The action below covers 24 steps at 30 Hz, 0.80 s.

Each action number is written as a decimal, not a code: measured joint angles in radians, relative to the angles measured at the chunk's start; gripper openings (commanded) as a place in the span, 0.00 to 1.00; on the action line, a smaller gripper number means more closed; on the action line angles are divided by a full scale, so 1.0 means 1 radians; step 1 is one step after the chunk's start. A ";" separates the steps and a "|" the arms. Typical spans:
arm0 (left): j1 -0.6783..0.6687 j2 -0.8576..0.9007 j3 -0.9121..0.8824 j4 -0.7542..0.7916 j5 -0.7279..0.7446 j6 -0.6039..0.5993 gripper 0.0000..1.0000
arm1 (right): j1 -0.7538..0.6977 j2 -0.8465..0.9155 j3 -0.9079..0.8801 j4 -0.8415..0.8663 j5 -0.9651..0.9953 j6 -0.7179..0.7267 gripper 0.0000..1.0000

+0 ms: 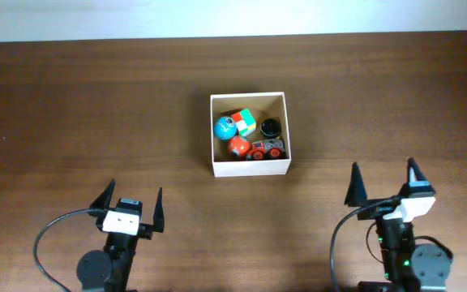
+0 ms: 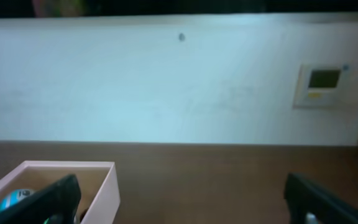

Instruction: Pack container

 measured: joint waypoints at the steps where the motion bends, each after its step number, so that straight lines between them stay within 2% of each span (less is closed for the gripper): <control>1: 0.000 0.000 0.000 0.000 0.000 0.000 0.99 | 0.000 -0.021 -0.036 0.025 -0.006 -0.001 0.99; 7: 0.000 0.000 0.000 0.000 0.000 0.000 0.99 | 0.023 -0.133 -0.152 0.063 -0.015 -0.004 0.99; 16: 0.000 0.000 0.000 0.000 0.000 0.000 0.99 | 0.065 -0.136 -0.188 0.066 -0.008 -0.009 0.99; 24: 0.000 0.000 0.000 0.000 0.000 0.000 0.99 | 0.066 -0.135 -0.211 -0.087 -0.003 -0.013 0.98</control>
